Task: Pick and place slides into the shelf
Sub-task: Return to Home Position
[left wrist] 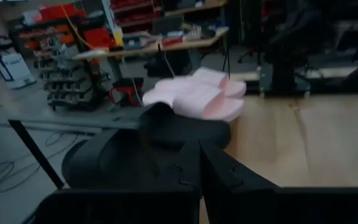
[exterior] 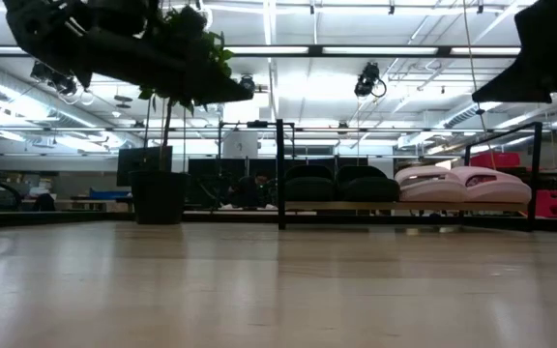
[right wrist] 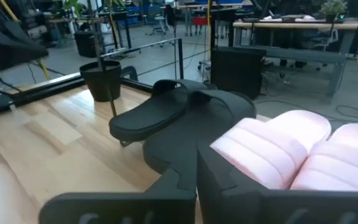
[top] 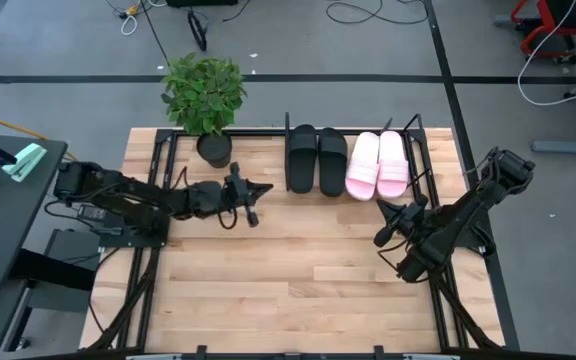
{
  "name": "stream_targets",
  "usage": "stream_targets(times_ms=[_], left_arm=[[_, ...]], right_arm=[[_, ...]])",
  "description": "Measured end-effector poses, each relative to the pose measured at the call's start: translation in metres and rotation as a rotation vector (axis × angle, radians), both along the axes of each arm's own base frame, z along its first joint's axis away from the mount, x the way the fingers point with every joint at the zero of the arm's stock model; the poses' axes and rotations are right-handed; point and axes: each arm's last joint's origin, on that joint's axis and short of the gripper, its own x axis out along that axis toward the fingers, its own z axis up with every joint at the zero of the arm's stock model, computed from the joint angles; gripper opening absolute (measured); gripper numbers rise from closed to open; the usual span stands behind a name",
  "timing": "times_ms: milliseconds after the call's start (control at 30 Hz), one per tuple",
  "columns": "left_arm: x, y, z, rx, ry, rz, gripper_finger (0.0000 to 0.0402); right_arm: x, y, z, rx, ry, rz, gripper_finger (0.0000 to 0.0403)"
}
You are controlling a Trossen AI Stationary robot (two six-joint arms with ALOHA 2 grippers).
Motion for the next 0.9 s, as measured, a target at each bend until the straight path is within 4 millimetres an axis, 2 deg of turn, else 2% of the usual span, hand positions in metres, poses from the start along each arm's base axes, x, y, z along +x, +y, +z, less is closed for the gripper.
stream_targets(times_ms=[200,500,900], left_arm=[[-0.033,0.001,0.008,-0.002,-0.081,0.024,0.0005],[-0.088,0.001,-0.009,-0.073,-0.234,0.057,0.0004],[-0.114,0.001,-0.027,-0.096,-0.274,0.07,0.0002]], right_arm=[[0.002,0.001,-0.005,0.014,-0.015,0.005,0.0001],[0.008,-0.001,-0.004,-0.004,-0.023,-0.016,0.0],[0.012,-0.001,-0.005,0.005,-0.028,-0.031,0.0]])
